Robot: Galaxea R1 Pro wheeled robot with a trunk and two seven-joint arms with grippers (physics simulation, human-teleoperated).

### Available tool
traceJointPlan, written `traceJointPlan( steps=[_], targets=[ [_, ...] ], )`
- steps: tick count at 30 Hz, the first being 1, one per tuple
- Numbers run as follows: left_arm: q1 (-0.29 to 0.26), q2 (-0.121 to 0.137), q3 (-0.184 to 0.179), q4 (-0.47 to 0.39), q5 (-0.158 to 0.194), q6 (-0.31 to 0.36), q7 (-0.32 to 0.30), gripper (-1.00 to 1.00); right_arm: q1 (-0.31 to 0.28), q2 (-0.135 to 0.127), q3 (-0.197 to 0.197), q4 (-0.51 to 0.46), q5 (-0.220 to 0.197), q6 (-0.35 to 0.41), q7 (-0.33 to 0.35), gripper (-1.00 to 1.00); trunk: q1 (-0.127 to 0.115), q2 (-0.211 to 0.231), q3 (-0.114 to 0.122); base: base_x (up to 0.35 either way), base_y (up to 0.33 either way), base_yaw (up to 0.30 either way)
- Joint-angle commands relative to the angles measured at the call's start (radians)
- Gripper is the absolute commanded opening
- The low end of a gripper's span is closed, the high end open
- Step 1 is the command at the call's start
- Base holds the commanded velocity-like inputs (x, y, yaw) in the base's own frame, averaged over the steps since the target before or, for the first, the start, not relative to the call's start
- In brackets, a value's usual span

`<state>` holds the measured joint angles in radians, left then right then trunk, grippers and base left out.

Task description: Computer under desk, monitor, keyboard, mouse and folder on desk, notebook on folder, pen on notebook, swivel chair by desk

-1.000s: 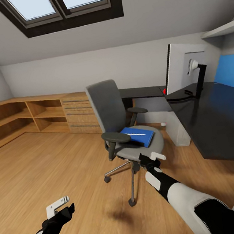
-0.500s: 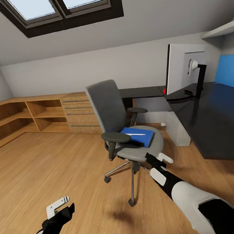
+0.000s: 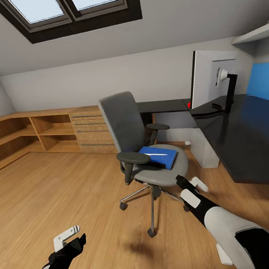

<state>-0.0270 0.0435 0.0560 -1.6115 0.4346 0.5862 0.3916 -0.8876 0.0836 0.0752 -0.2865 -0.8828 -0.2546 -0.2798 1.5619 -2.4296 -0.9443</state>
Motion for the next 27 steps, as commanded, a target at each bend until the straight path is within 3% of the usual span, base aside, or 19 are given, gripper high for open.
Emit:
traceJointPlan(
  steps=[1,7,14,20,21,22,23,27],
  targets=[
    [-0.001,0.001,-0.001,-0.002,0.011,0.003,0.009,1.0,-0.001,-0.008,0.008,-0.001,-0.03,-0.002,-0.005,1.0,0.0,0.0,-0.001,0.0,0.0,0.0],
    [-0.001,0.001,-0.001,-0.001,0.012,0.006,0.008,1.0,-0.001,-0.028,0.008,-0.009,-0.068,0.009,0.004,1.0,0.0,0.0,-0.001,0.0,0.0,0.0],
    [-0.001,0.0,-0.002,-0.002,0.013,0.009,0.007,1.0,-0.001,-0.066,0.01,-0.037,-0.073,0.006,0.207,1.0,0.0,0.0,-0.001,0.0,0.0,0.0],
    [-0.001,-0.001,-0.002,-0.002,0.013,0.009,0.007,1.0,-0.001,-0.081,0.009,-0.038,-0.081,0.007,0.271,1.0,0.0,0.0,-0.001,0.0,0.0,0.0],
    [-0.001,-0.001,-0.002,-0.002,0.013,0.009,0.007,1.0,-0.001,-0.082,0.009,-0.038,-0.093,0.007,0.276,1.0,0.0,0.0,-0.001,0.0,0.0,0.0],
    [-0.001,-0.001,-0.002,-0.002,0.013,0.009,0.007,1.0,-0.001,-0.084,0.009,-0.038,-0.14,0.006,0.283,1.0,0.0,0.0,-0.001,0.0,0.0,0.0],
    [-0.001,-0.001,-0.002,-0.002,0.013,0.009,0.007,1.0,-0.001,-0.085,0.009,-0.038,-0.156,0.006,0.284,1.0,0.0,0.0,-0.001,0.0,0.0,0.0],
    [-0.001,-0.001,-0.002,-0.002,0.013,0.009,0.007,1.0,0.001,-0.086,0.009,-0.041,-0.179,0.005,0.287,1.0,0.0,0.0,-0.001,0.0,0.0,0.0]
  ],
)
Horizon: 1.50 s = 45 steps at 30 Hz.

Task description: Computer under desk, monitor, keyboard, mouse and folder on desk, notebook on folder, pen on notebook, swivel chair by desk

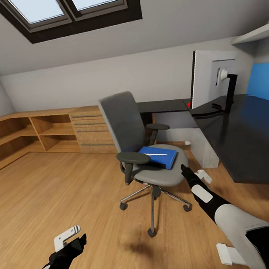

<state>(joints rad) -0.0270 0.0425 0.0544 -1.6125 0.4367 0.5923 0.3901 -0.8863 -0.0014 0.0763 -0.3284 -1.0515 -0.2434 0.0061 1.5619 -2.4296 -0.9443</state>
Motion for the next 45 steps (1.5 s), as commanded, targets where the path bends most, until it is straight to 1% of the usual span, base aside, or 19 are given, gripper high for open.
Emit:
traceJointPlan(
  steps=[1,19,31,37,40,44,45],
  targets=[
    [-0.001,0.0,-0.001,-0.001,0.011,0.003,0.009,1.0,-0.001,0.0,0.008,0.001,-0.014,-0.006,0.001,1.0,0.0,0.0,-0.001,0.0,0.0,0.0],
    [-0.001,0.0,-0.001,-0.001,0.011,0.002,0.009,1.0,0.0,0.0,0.011,0.0,-0.018,-0.007,0.01,1.0,0.0,0.0,-0.001,0.003,0.0,0.0],
    [-0.001,0.0,-0.001,-0.001,0.01,-0.002,0.009,1.0,0.0,-0.003,0.008,0.003,-0.021,-0.002,0.005,1.0,0.0,0.0,-0.001,0.216,0.0,0.0],
    [-0.001,0.0,-0.001,-0.001,0.01,0.001,0.009,1.0,0.0,-0.011,0.007,0.004,-0.023,-0.002,0.004,1.0,0.0,0.0,-0.001,0.075,0.0,0.0],
    [-0.001,0.0,-0.002,-0.001,0.01,0.001,0.009,1.0,0.0,-0.018,0.005,0.005,-0.036,-0.002,0.004,1.0,0.0,0.0,-0.001,0.049,0.0,0.0],
    [-0.001,0.0,-0.002,-0.001,0.01,-0.002,0.009,1.0,0.0,-0.028,0.003,0.006,-0.083,-0.002,0.003,1.0,0.0,0.0,-0.001,0.203,0.0,0.0],
    [-0.001,0.0,-0.002,-0.001,0.01,-0.002,0.009,1.0,0.0,-0.032,0.003,0.006,-0.105,-0.002,0.003,1.0,0.0,0.0,-0.001,0.269,0.0,0.0]
  ],
)
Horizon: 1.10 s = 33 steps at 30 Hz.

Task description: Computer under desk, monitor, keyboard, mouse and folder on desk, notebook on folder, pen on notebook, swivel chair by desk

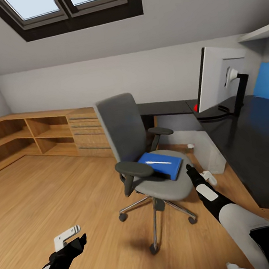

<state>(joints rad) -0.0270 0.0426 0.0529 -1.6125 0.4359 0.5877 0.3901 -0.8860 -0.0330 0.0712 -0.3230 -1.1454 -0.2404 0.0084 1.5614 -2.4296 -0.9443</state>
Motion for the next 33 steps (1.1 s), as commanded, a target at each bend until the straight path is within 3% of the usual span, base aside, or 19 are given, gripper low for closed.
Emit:
traceJointPlan(
  steps=[1,6,10,24,33],
  targets=[
    [-0.001,0.0,-0.001,-0.001,0.011,0.003,0.009,1.0,-0.001,-0.003,0.008,0.001,-0.021,-0.005,0.001,1.0,0.0,0.0,-0.001,0.274,0.0,0.0],
    [-0.001,0.0,-0.001,-0.001,0.011,0.006,0.009,1.0,-0.001,-0.013,0.007,0.002,-0.069,-0.004,0.0,1.0,0.0,0.0,-0.001,0.152,0.0,0.0],
    [-0.001,0.0,0.0,-0.001,0.012,0.008,0.009,1.0,-0.001,-0.015,0.007,0.002,-0.08,-0.004,-0.001,1.0,0.0,0.0,-0.001,0.041,0.0,0.0],
    [-0.001,0.0,0.001,-0.003,0.012,0.007,0.009,1.0,-0.001,-0.019,0.006,0.004,-0.094,-0.004,-0.025,1.0,0.0,0.0,-0.001,0.048,0.0,0.0],
    [-0.001,-0.001,0.003,-0.006,0.014,0.007,0.008,1.0,-0.001,-0.038,0.006,0.004,-0.096,-0.004,-0.054,1.0,0.0,0.0,-0.001,0.047,0.0,0.0]
  ],
)
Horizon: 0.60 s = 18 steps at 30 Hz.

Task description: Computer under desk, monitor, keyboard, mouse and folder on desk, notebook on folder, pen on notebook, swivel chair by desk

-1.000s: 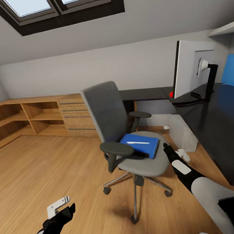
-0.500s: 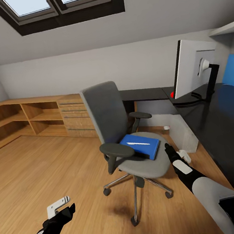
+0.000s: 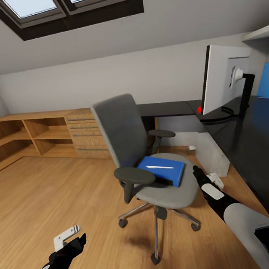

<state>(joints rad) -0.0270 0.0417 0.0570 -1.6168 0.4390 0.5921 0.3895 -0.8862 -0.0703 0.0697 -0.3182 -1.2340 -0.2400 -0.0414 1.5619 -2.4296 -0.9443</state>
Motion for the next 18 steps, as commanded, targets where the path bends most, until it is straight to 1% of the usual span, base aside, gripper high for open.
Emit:
traceJointPlan(
  steps=[1,10,18],
  targets=[
    [-0.001,0.0,-0.001,-0.001,0.011,0.002,0.009,1.0,0.0,-0.001,0.008,-0.001,-0.007,-0.004,-0.006,1.0,0.004,-0.007,-0.004,0.005,0.0,0.0],
    [-0.001,0.0,0.0,-0.002,0.012,0.0,0.011,1.0,0.0,-0.001,0.008,0.035,-0.008,-0.004,-0.011,1.0,0.038,-0.07,-0.032,0.001,0.0,0.0],
    [-0.001,0.0,0.001,-0.002,0.012,0.0,0.011,1.0,0.0,0.0,0.008,0.04,-0.01,-0.004,-0.013,1.0,0.042,-0.072,-0.063,0.0,0.0,0.0]
  ],
)
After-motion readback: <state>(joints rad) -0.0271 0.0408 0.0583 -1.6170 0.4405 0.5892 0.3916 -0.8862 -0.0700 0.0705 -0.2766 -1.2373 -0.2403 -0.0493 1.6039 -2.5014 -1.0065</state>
